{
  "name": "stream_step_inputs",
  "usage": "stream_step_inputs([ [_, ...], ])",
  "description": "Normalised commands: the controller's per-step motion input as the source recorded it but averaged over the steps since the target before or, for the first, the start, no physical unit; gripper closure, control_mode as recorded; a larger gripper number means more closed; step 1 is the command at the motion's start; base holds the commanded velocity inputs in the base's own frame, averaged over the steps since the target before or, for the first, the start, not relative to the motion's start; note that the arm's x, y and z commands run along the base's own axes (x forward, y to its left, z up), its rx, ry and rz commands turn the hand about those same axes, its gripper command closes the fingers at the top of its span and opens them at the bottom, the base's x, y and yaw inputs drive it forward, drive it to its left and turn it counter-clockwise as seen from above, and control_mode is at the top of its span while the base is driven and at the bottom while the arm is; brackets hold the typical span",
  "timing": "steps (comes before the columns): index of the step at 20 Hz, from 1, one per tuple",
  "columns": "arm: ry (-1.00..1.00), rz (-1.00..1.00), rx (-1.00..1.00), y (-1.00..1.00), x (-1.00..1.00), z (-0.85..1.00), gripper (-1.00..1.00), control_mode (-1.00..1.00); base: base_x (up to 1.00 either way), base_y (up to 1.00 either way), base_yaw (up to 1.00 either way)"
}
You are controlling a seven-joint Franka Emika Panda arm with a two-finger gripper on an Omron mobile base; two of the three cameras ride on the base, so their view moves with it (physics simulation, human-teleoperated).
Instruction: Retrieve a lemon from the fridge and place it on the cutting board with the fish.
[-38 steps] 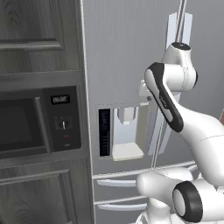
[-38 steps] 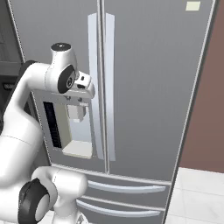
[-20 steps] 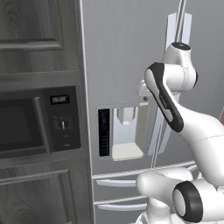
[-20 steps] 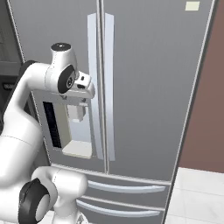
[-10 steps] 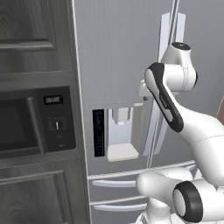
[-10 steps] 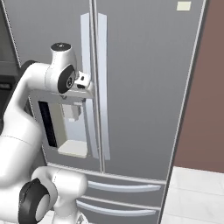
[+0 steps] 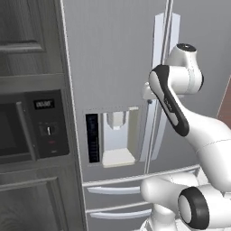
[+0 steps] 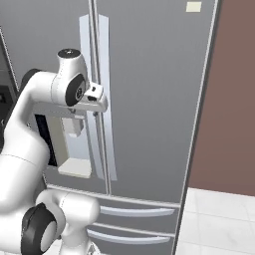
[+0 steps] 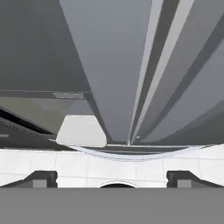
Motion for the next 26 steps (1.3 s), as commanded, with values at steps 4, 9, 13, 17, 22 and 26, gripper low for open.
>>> stream_step_inputs([
  [4,0.0,0.0,0.0,0.0,0.0,0.0,-1.0,1.0,-0.14,-0.26,-0.01],
  [9,0.0,0.0,0.0,0.0,0.0,0.0,-1.0,1.0,-0.12,-0.07,0.0],
  [13,0.0,0.0,0.0,0.0,0.0,0.0,-1.0,1.0,-0.13,-0.03,0.0],
  [17,0.0,0.0,0.0,0.0,0.0,0.0,-1.0,1.0,-0.4,-0.15,0.0],
  [22,0.0,0.0,0.0,0.0,0.0,0.0,-1.0,1.0,-0.44,-0.18,0.0],
  [26,0.0,0.0,0.0,0.0,0.0,0.0,-1.0,1.0,-0.35,-0.16,0.0],
])
